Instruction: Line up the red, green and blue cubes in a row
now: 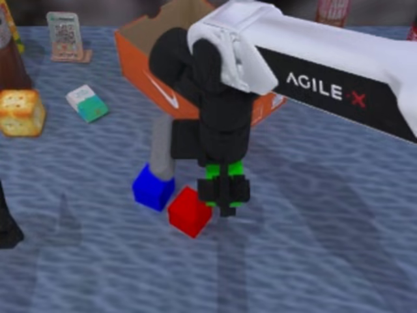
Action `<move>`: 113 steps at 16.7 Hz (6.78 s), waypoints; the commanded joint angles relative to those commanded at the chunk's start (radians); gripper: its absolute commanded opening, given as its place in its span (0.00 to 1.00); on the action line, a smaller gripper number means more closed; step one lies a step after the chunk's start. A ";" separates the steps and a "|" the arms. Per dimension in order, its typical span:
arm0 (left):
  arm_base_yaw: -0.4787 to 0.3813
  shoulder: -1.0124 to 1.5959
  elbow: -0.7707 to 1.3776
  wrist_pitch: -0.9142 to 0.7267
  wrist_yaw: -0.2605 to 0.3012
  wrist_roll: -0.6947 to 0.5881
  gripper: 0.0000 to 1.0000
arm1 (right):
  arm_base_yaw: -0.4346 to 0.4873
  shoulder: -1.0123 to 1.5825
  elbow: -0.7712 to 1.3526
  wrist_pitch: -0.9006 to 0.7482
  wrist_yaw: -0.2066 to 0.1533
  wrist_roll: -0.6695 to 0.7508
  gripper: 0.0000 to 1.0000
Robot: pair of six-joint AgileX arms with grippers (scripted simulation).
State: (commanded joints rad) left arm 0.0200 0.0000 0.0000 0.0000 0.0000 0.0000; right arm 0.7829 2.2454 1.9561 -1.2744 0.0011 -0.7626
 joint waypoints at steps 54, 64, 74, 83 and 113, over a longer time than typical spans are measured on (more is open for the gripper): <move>-0.063 0.198 0.190 -0.130 0.005 -0.003 1.00 | -0.085 -0.218 -0.169 0.137 -0.018 0.062 1.00; -0.280 1.162 0.907 -0.639 0.003 -0.014 1.00 | -0.456 -1.224 -1.011 0.691 -0.058 0.399 1.00; -0.471 1.943 1.522 -1.070 0.003 -0.024 1.00 | -0.731 -2.095 -1.822 1.176 -0.019 0.707 1.00; -0.505 2.072 1.640 -1.139 0.002 -0.026 1.00 | -0.773 -2.245 -1.956 1.274 -0.001 0.763 1.00; -0.504 2.173 1.464 -0.862 0.003 -0.023 0.00 | -0.773 -2.245 -1.956 1.274 -0.001 0.763 1.00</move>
State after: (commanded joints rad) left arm -0.4835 2.1728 1.4641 -0.8621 0.0028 -0.0227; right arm 0.0100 0.0000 0.0000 0.0000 0.0000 0.0000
